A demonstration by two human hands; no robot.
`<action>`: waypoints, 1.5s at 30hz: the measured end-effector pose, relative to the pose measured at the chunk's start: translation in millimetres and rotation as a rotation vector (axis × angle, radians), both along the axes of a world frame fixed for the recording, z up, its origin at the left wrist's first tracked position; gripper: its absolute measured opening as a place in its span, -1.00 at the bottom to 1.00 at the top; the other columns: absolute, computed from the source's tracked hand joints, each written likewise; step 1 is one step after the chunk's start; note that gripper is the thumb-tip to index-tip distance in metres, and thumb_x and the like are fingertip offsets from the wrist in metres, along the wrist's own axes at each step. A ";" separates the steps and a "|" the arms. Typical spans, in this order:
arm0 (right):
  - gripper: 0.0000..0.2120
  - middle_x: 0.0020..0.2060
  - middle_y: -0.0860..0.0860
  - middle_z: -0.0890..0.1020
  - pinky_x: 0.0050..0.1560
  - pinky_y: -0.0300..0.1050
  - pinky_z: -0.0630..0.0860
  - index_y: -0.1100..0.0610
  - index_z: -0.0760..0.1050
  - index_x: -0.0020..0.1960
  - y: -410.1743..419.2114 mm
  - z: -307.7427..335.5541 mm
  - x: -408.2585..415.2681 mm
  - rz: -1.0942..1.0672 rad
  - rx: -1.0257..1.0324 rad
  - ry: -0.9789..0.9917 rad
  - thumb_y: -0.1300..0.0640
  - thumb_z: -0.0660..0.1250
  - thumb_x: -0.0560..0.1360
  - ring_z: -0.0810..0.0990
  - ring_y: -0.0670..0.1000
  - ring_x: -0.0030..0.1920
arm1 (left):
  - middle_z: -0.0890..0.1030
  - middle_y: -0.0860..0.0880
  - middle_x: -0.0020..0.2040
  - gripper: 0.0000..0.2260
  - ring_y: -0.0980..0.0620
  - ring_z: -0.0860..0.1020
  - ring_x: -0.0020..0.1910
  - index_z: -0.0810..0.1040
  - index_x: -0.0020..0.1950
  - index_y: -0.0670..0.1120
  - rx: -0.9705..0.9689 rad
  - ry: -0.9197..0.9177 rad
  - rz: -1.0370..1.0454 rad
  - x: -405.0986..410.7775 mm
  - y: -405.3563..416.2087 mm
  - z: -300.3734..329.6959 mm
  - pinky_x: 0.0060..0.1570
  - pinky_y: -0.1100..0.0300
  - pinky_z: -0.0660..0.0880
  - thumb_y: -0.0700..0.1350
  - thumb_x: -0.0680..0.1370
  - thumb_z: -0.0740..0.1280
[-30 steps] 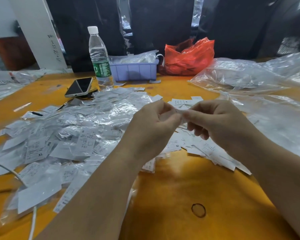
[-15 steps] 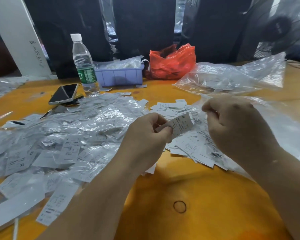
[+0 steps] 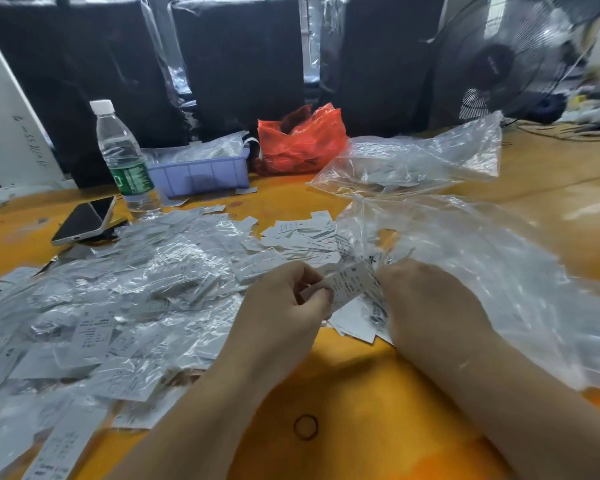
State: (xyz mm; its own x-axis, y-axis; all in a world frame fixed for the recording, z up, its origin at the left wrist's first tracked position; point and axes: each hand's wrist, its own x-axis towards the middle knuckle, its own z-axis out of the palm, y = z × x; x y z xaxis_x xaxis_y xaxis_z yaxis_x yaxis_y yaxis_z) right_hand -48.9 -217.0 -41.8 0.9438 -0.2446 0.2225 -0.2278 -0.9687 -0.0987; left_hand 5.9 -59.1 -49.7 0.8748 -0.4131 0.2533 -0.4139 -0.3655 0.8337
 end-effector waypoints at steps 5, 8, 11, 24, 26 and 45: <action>-0.73 -0.05 0.03 0.46 -0.15 -0.02 0.52 0.10 0.46 0.08 -1.8 1.3 -1.2 0.007 0.068 -0.079 0.33 0.20 0.44 0.44 0.10 -0.17 | 0.64 0.18 -0.24 -0.88 0.24 0.59 -0.28 0.59 -0.19 0.05 -0.023 0.005 0.037 7.6 5.6 -0.9 -0.38 0.42 0.43 -0.12 0.54 0.37; -0.70 -0.04 0.07 0.47 -0.30 -0.09 0.37 0.14 0.47 0.07 -0.2 0.6 -1.3 0.033 0.059 -0.190 0.40 0.23 0.40 0.35 0.08 -0.27 | 0.64 0.16 -0.27 -0.87 0.25 0.56 -0.30 0.60 -0.19 0.05 -0.034 -0.002 0.042 9.4 6.2 0.5 -0.39 0.46 0.39 -0.13 0.54 0.37; -0.65 -0.08 0.15 0.51 -0.39 -0.07 0.47 0.25 0.55 0.01 -0.2 1.4 -1.3 0.187 0.078 -0.385 0.55 0.32 0.31 0.48 0.14 -0.28 | 0.64 0.13 -0.27 -0.88 0.23 0.55 -0.32 0.60 -0.19 0.04 -0.043 -0.007 0.047 9.0 7.2 0.8 -0.40 0.45 0.39 -0.13 0.53 0.37; -0.60 -0.24 0.02 0.49 -0.14 -0.16 0.62 -0.01 0.61 -0.15 18.3 20.3 24.6 0.399 1.222 -0.541 0.48 0.26 0.51 0.59 -0.03 -0.25 | 0.57 0.16 -0.34 -0.83 0.13 0.48 -0.39 0.58 -0.17 0.07 -0.072 -0.043 0.167 17.7 21.5 5.7 -0.47 0.28 0.36 -0.13 0.56 0.28; -0.57 -0.25 0.04 0.48 -0.14 -0.13 0.60 0.03 0.63 -0.20 28.0 25.4 36.9 0.466 1.407 -0.442 0.52 0.24 0.49 0.56 -0.03 -0.26 | 0.57 0.07 -0.35 -0.78 0.09 0.49 -0.37 0.59 -0.16 -0.03 -0.108 -0.018 0.198 18.8 23.6 7.2 -0.37 0.24 0.37 -0.02 0.59 0.23; -0.71 -0.31 0.09 0.43 -0.24 -0.18 0.59 0.26 0.54 -0.04 37.9 29.7 76.8 0.494 1.686 -0.266 0.56 0.16 0.46 0.48 0.00 -0.31 | 0.60 0.06 -0.32 -0.85 0.23 0.51 -0.37 0.62 -0.17 -0.02 -0.295 0.076 0.213 32.2 35.3 8.3 -0.36 0.38 0.46 -0.06 0.58 0.33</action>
